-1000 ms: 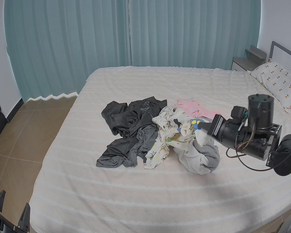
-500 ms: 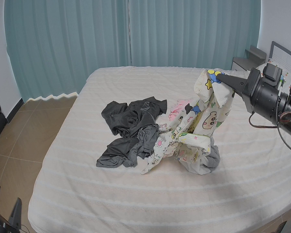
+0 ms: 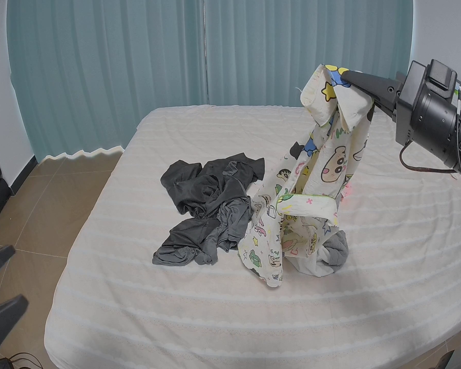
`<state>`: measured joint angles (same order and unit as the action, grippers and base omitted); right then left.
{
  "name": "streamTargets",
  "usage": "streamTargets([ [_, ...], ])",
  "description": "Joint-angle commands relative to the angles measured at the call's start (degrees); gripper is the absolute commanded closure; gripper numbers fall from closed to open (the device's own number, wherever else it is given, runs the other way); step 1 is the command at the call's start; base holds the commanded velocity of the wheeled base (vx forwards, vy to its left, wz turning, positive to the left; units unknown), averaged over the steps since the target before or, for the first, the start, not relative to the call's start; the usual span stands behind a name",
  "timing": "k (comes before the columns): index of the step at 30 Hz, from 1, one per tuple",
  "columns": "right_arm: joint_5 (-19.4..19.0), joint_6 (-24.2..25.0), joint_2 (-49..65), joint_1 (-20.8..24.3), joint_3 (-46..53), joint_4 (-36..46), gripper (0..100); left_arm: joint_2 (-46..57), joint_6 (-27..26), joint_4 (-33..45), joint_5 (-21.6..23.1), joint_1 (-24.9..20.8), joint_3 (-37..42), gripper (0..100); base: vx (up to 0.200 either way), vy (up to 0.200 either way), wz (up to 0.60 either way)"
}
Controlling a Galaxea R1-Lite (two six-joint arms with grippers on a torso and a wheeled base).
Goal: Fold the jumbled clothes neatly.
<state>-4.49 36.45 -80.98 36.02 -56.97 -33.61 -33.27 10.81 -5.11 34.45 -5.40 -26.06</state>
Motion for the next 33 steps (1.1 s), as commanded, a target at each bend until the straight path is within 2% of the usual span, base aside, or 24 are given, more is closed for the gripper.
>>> streamTargets([
  [1, -0.61, -1.21, -1.46, 0.89, -6.05, 2.41, 100, -24.39, -3.69, -5.44, -3.6, -13.5, -0.92, 0, 0.0, 0.0, 0.0],
  [3, -0.61, -1.21, -1.55, 1.33, -7.02, 2.5, 100, -28.26, -3.52, -8.34, -7.82, -17.89, -0.92, 0, 0.0, 0.0, 0.0],
  [4, -0.52, -1.21, -1.64, 1.51, -7.55, 2.58, 100, -31.68, -3.43, -11.33, -11.6, -20.88, -0.92, 0, 0.0, 0.0, 0.0],
  [6, -0.52, -1.29, -1.72, 1.59, -7.81, 2.58, 100, -35.29, -3.34, -14.4, -15.2, -23.69, -0.83, 0, 0.0, 0.0, 0.0],
  [8, -0.44, -1.29, -1.99, 2.65, -7.72, 2.58, 100, -40.65, -3.08, -18.53, -21.71, -28.44, -0.92, 0, 0.0, 0.0, 0.0],
  [12, -0.17, -1.29, -2.34, 3.09, -7.63, 2.5, 100, -45.83, 2.19, -24.51, -29.35, -36.17, -0.92, 0, 0.0, 0.0, 0.0],
  [17, -0.17, -1.29, -2.43, 3.0, -7.63, 2.58, 100, -50.05, 3.86, -27.59, -31.46, -37.84, -1.71, 0, 0.0, 0.0, 0.0],
  [19, -0.17, -1.29, -2.34, 3.09, -7.11, 2.5, 100, -56.91, 4.22, -31.98, -36.3, -37.93, -3.91, 0, 0.0, 0.0, 0.0],
  [22, -0.17, -1.29, -2.34, 3.09, -6.93, 2.5, 100, -61.04, 4.22, -35.94, -39.2, -38.02, -4.26, 0, 0.0, 0.0, 0.0],
  [24, -0.17, -1.29, -2.25, 2.91, -6.93, 2.5, 100, -65.17, 4.22, -41.3, -41.39, -38.63, -4.17, 0, 0.0, 0.0, 0.0],
  [29, -0.17, -1.29, -1.99, 2.82, -6.84, 2.5, 100, -71.94, 4.13, -50.0, -42.18, -38.98, -5.49, 0, 0.0, 0.0, 0.0],
  [33, -0.17, -1.29, -1.81, 2.82, -6.84, 2.5, 100, -74.93, 4.13, -52.9, -43.06, -39.16, -7.07, 0, 0.0, 0.0, 0.0],
])
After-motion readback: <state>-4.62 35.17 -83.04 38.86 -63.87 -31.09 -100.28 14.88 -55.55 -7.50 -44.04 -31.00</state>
